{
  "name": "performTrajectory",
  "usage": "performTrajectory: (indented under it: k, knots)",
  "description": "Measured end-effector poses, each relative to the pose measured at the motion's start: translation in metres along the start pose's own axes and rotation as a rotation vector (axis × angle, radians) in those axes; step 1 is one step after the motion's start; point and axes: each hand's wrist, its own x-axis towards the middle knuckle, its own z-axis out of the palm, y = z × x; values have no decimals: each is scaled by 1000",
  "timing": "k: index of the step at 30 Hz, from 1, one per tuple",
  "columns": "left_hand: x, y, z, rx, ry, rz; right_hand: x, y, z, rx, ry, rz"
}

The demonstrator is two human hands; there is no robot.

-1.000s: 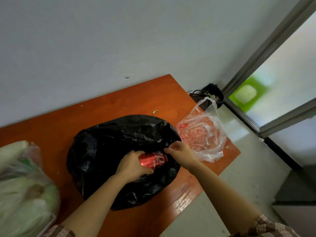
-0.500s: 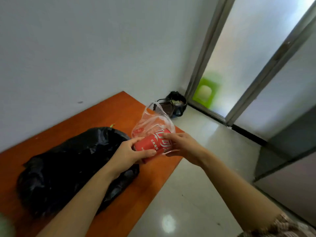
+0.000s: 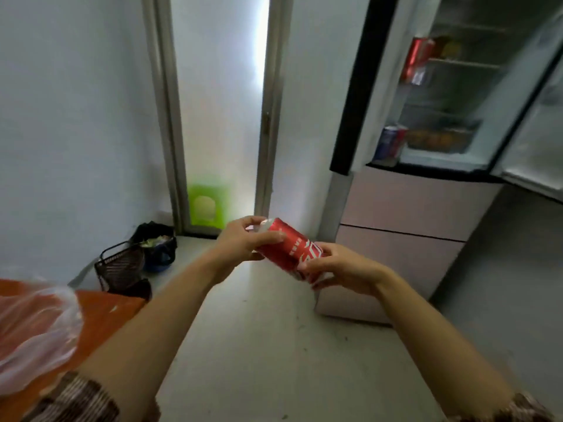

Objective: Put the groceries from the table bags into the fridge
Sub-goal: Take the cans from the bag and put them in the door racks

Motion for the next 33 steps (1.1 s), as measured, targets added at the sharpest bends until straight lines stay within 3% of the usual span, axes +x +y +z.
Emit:
performTrajectory:
  k: [6, 12, 16, 23, 33]
  knots:
    - [89, 55, 156, 246, -208, 183, -48, 34, -119, 22, 281, -63]
    - [182, 83, 278, 266, -405, 273, -60, 68, -246, 50, 615, -101]
    - [258, 110, 346, 219, -403, 364, -55, 64, -336, 73, 807, -166]
    - [407, 156, 465, 127, -381, 329, -40, 44, -507, 88, 1103, -265]
    - [527, 216, 610, 394, -427, 557, -49, 2, -688, -35, 1409, -395]
